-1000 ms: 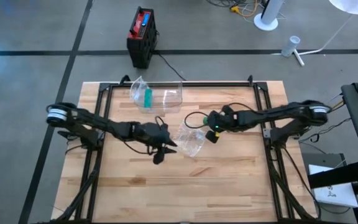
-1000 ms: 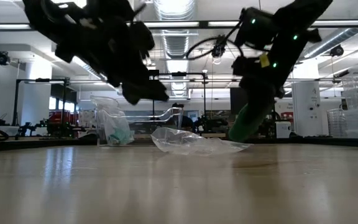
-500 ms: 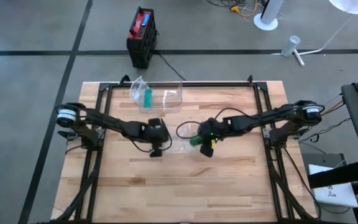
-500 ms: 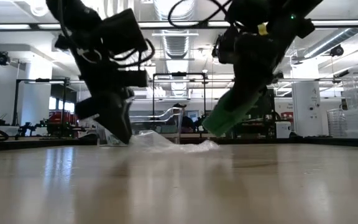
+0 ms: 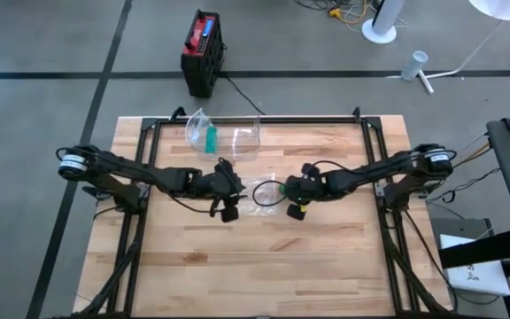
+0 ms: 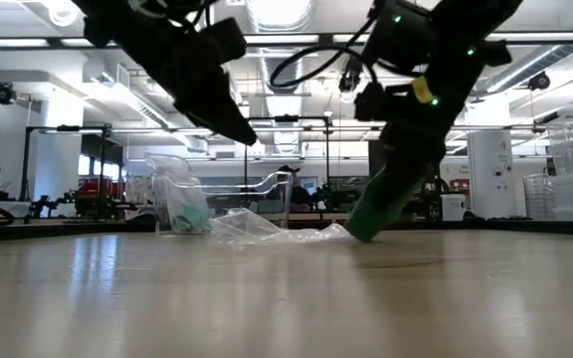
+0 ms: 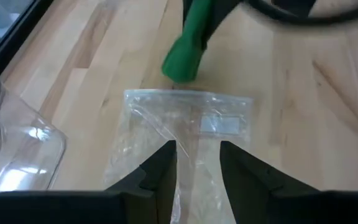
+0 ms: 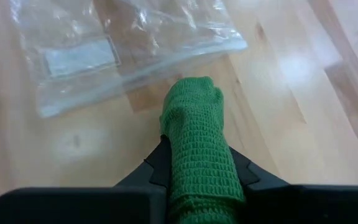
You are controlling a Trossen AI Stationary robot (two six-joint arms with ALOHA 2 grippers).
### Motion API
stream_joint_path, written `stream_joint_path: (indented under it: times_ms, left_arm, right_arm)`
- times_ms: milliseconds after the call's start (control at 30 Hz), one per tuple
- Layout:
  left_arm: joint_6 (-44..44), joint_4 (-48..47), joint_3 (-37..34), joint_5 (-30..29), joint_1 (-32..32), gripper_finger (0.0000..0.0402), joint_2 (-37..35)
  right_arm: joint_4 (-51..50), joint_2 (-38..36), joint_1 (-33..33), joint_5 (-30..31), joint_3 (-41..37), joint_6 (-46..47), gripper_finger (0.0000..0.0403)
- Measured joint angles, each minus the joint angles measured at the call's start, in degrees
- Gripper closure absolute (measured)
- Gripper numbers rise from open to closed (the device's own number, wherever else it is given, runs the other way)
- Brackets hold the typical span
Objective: Roll bandage
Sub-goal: Put the green bandage into the transparent zip bag
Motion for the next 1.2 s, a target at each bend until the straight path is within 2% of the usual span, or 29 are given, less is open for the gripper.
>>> stream_joint_path:
  times_ms: [233, 400, 500, 700, 800, 900, 1000, 1200]
  left_arm:
    - [-2.3, 3.2, -0.8, -0.4, -0.1, 0.0288, 3.5]
    - [-13.5, 3.6, -0.8, -2.2, -0.1, 0.0281, 6.1]
    - [-20.7, 7.2, -0.9, -4.9, -0.1, 0.0261, 8.8]
    - [-25.0, 22.6, -0.1, -5.9, -0.4, 0.0185, 17.9]
    - [-27.8, 21.3, 2.5, -9.3, -0.4, 0.0146, 22.3]
    - [-32.2, 14.1, 5.4, -14.3, -0.4, 0.0128, 25.0]
    - [-33.0, 8.4, 8.5, -17.8, -0.6, 0.0128, 27.1]
    - [-30.8, 5.0, 13.1, -18.0, -0.6, 0.0156, 31.0]
  right_arm:
    - [1.5, 5.5, 0.8, -3.2, 6.7, -6.8, 0.0342]
    - [-1.0, 5.3, 2.3, -3.0, 11.0, -8.9, 0.0342]
    - [-3.6, 5.1, 2.5, -1.9, 10.7, -6.8, 0.0342]
    - [-6.8, 3.8, 3.1, 0.9, 6.2, 1.3, 0.0342]
    - [-6.8, 2.1, 4.0, 1.1, 3.6, 4.2, 0.0342]
    - [-6.9, 0.7, 5.5, 1.0, 2.1, 5.8, 0.0342]
    - [-8.0, -0.2, 6.4, 1.0, 1.5, 6.8, 0.0342]
    - [-7.6, -0.9, 6.7, 1.2, 1.2, 7.0, 0.0342]
